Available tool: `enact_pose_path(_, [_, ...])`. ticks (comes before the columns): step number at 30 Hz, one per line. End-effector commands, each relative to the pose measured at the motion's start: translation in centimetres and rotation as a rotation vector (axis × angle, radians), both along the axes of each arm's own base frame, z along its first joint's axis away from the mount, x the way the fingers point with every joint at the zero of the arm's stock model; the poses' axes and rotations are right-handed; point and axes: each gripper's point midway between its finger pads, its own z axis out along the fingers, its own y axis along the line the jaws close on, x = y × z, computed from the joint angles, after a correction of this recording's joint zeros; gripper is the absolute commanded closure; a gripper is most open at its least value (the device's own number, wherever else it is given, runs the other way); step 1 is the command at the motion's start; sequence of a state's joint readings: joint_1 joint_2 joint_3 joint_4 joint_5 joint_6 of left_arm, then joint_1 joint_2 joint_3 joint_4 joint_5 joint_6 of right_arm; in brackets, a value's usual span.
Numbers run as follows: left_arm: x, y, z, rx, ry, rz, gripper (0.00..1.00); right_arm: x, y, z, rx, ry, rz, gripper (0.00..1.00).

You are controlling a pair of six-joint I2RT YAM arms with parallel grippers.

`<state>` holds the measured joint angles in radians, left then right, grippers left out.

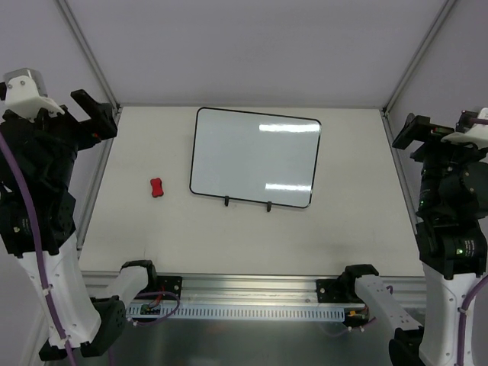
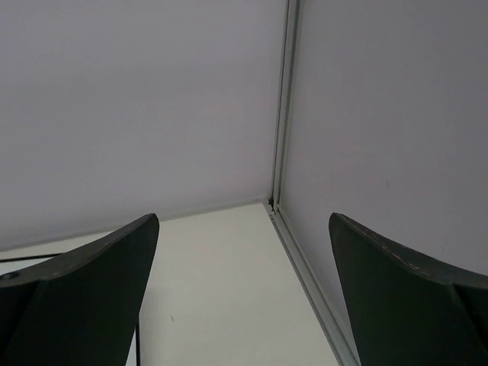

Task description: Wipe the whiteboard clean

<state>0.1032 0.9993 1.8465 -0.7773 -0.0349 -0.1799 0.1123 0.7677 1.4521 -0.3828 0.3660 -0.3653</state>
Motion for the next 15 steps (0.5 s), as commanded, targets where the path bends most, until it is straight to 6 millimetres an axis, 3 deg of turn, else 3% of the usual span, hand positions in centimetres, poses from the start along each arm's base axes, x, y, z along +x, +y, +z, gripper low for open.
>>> enact_pose_path(1, [-2.5,-0.1,1.8,0.054,-0.016,0.003,0.01,-1.6,-0.5,4.1,0.027,-0.147,-0.025,0.01])
enact_pose_path(3, [-3.4,-0.2,2.9,0.056,-0.050,0.002,0.01,-2.4,-0.3,5.2,-0.014,-0.185,-0.010,0.01])
enact_pose_path(8, [-3.8,-0.3,3.2,0.058,-0.059,-0.001,0.01,-4.0,-0.9,6.8,-0.073,-0.222,-0.039,0.01])
enact_pose_path(15, [-3.9,-0.6,3.4,0.048,-0.065,-0.016,0.01,-4.3,-0.5,7.1,-0.102,-0.230,-0.017,0.01])
